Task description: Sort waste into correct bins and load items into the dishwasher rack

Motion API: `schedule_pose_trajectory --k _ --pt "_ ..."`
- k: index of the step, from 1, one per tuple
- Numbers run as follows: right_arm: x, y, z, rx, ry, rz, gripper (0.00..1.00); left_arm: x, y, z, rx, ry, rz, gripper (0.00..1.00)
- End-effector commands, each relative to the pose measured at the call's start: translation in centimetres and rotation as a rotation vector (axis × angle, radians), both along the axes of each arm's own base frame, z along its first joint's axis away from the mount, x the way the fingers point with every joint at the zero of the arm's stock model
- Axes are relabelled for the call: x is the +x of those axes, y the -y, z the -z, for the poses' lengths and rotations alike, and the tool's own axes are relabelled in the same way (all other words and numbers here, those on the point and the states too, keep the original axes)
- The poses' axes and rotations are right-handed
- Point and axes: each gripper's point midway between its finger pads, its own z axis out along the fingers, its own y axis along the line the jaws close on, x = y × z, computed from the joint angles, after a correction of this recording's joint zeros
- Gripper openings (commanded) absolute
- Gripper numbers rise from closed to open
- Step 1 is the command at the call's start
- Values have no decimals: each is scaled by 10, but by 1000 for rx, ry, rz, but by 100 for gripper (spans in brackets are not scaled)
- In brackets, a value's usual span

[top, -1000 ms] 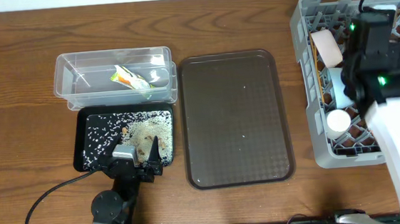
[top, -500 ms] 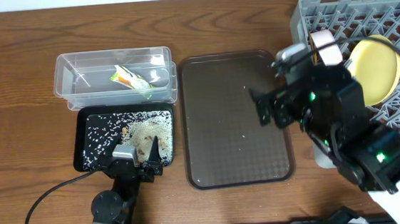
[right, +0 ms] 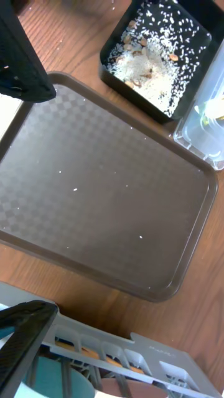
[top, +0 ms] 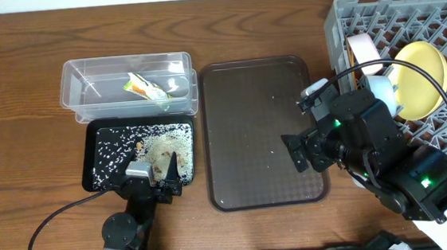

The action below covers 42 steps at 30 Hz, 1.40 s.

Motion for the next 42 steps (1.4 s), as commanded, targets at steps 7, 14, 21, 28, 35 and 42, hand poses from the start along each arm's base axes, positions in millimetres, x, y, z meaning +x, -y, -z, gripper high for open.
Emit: schedule_pose_trajectory --k 7,14,21,28,35,42 --pt "-5 0 -11 30 25 -6 99 0 -3 17 21 -42 -14 91" --pt "2 31 -40 113 238 100 99 0 -3 17 21 -42 -14 91" --pt "-10 51 6 198 321 133 99 0 -3 17 21 -42 -14 91" --pt "-27 62 61 269 366 156 99 0 -3 17 21 -42 -14 91" --pt "-28 72 92 359 461 214 99 0 -3 17 21 -42 -14 91" --pt "-20 71 113 454 473 258 99 0 -3 17 21 -42 -14 91"
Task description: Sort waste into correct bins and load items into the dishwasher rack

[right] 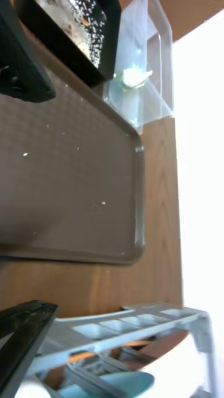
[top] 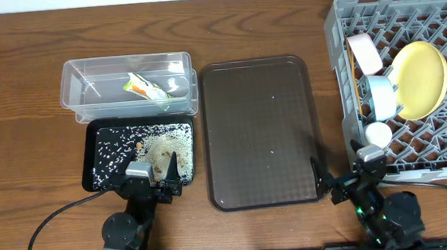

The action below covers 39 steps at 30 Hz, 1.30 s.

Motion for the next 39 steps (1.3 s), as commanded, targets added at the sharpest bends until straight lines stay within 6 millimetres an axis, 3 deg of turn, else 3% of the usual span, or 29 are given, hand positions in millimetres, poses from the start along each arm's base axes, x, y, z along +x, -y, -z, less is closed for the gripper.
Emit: schedule_pose_trajectory --k 1,8,39 --pt "4 2 -4 63 22 22 99 0 -3 17 21 -41 -14 91" --pt "13 2 -13 94 128 36 99 0 -3 17 21 -42 -14 91" --pt "13 2 -11 92 120 37 99 0 -3 17 21 -41 -14 91"
